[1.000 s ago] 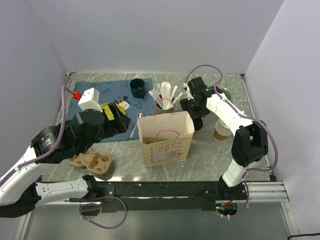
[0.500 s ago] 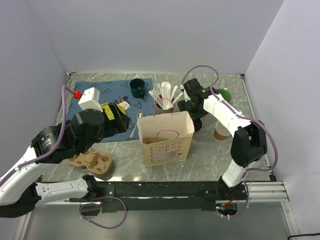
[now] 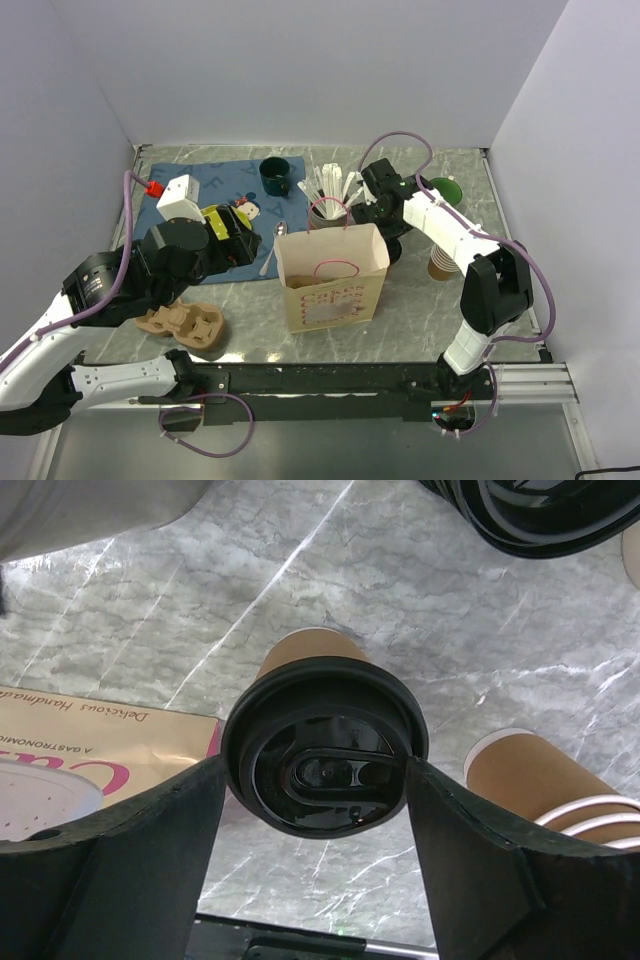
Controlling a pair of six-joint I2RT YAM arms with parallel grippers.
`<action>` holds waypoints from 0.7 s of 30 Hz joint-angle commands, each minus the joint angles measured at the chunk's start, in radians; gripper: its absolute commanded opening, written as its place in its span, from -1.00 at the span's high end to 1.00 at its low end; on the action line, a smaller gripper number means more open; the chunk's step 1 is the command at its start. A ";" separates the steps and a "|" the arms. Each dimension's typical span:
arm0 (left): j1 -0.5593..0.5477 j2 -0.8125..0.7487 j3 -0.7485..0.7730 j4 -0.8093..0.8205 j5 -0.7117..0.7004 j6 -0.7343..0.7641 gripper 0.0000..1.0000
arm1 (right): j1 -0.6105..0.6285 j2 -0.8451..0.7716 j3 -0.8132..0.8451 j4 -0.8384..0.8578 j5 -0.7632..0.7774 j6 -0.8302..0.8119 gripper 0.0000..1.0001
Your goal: Pack the takeout coffee
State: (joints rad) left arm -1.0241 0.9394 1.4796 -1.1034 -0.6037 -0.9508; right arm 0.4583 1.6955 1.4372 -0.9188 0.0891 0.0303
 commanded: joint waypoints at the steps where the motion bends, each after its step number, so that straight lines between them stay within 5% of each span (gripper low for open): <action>1: 0.002 -0.008 -0.002 0.042 -0.027 0.024 -0.94 | 0.000 -0.034 0.046 -0.038 0.003 0.023 -0.57; 21: 0.002 0.047 0.027 0.062 -0.021 0.075 -0.94 | -0.010 -0.025 0.025 -0.037 0.035 0.039 -0.57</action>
State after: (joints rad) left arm -1.0241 0.9730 1.4780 -1.0748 -0.6041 -0.9031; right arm 0.4576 1.6943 1.4433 -0.9569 0.1295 0.0620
